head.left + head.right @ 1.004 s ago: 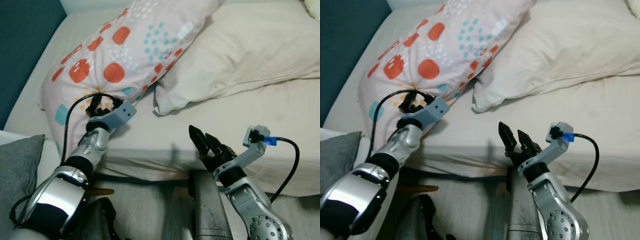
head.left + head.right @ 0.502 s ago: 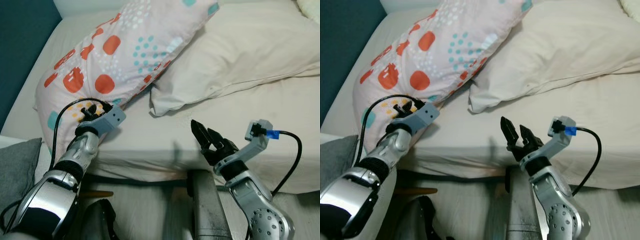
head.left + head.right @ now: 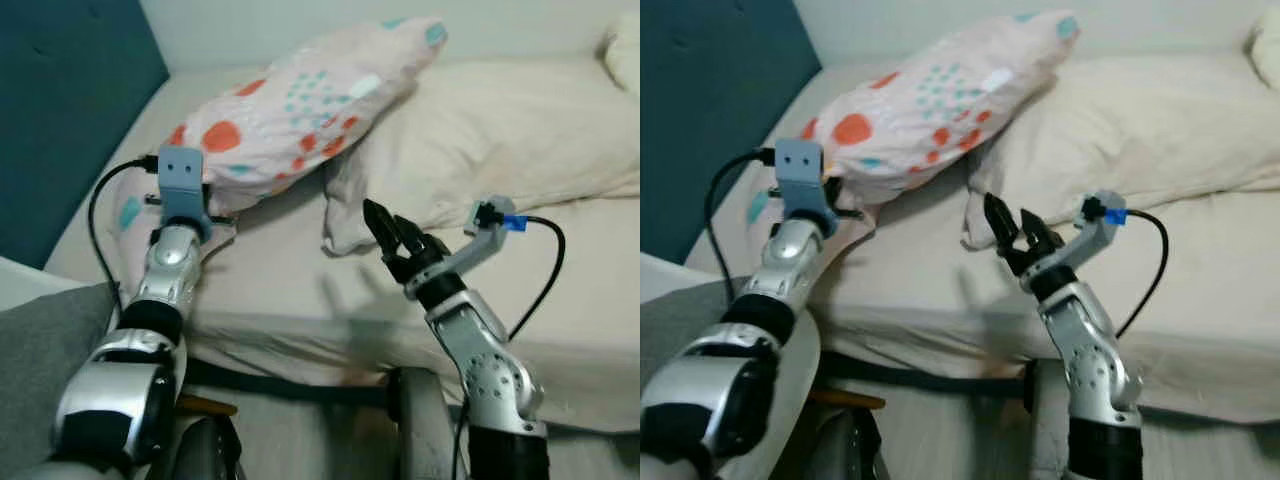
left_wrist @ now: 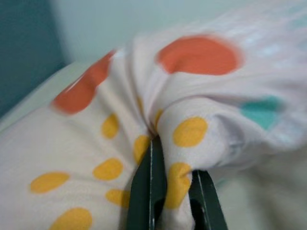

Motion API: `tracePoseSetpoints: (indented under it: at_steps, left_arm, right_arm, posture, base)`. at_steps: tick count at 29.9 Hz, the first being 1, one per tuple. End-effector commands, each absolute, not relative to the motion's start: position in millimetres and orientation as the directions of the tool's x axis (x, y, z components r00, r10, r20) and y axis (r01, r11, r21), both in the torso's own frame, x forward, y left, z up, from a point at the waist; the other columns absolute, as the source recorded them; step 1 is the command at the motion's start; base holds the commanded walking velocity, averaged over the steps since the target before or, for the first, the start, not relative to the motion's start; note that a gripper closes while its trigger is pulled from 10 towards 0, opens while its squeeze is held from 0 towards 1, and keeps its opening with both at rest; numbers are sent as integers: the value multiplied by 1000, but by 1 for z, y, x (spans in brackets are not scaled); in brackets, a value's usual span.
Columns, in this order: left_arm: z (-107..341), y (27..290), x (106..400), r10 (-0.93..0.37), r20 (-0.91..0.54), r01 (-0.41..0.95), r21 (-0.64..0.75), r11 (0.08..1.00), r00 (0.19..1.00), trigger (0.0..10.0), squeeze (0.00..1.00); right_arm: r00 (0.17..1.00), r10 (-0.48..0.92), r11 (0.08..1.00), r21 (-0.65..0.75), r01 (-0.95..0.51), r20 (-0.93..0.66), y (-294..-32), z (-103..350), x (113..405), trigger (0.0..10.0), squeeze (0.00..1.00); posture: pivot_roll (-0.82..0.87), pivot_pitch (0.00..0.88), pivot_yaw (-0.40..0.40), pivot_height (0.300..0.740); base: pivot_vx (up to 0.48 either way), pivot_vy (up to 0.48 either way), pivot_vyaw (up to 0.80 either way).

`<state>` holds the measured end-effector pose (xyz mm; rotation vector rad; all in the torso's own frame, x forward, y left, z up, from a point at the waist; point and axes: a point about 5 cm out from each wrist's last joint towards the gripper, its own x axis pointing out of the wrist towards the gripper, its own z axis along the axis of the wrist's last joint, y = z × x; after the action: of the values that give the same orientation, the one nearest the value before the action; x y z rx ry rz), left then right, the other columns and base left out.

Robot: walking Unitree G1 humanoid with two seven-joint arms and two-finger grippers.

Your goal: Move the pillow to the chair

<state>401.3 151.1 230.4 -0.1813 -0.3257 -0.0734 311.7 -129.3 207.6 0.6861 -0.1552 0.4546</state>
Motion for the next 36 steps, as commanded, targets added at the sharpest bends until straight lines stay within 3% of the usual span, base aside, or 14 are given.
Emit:
tracePoseSetpoints:
  at_steps: [1,5,6,9,10,14,20,25,26,29,36]
  left_arm:
    - [258,143,397,-90,434,209,-235,949,896,0,0]
    - [273,113,382,-180,523,396,-337,854,833,0,0]
    - [271,108,378,-180,529,412,-361,837,829,1373,0]
    - [269,107,375,-180,534,426,-383,820,826,1373,0]
    - [265,109,372,-161,527,419,-416,807,834,10000,0]
    - [257,121,362,-106,513,414,-535,737,852,10000,0]
    - [268,124,341,-106,543,461,-577,674,833,10000,0]
    - [266,116,340,-166,515,461,-521,719,841,10000,0]
    - [252,110,341,-230,462,439,-419,794,857,10000,0]
    - [236,105,340,-276,405,429,-360,828,872,10000,0]
    - [232,103,333,-253,368,417,-486,768,895,10000,0]
  right_arm:
    - [893,349,683,576,-449,284,-130,205,314,10000,0]
    - [887,354,686,563,-461,297,-130,205,324,10000,0]
    - [884,356,684,560,-468,303,-129,205,327,10000,0]
    - [879,361,682,555,-476,311,-128,205,330,10000,0]
    - [873,370,680,548,-487,317,-127,205,333,10000,0]
    - [852,396,671,525,-523,343,-124,210,343,10000,0]
    - [827,417,659,501,-561,377,-119,220,351,10000,0]
    - [816,425,654,491,-576,391,-116,221,354,10000,0]
    - [815,427,654,489,-577,392,-116,220,354,10000,0]
    - [815,428,653,490,-577,390,-115,218,353,10000,0]
    - [820,420,660,489,-570,389,-119,213,353,10000,0]
  posture:
    - [-140,18,149,434]
    - [-121,0,142,449]
    - [-113,0,139,454]
    - [-112,0,135,459]
    - [-106,0,126,464]
    - [-83,0,100,483]
    - [-65,0,88,503]
    - [-61,0,93,523]
    - [-64,0,93,533]
    - [-67,0,95,543]
    - [-62,0,100,567]
  base:
    - [0,0,0]
    - [0,0,0]
    - [0,0,0]
    - [0,0,0]
    - [0,0,0]
    - [0,0,0]
    - [0,0,0]
    - [0,0,0]
    - [0,0,0]
    - [0,0,0]
    - [0,0,0]
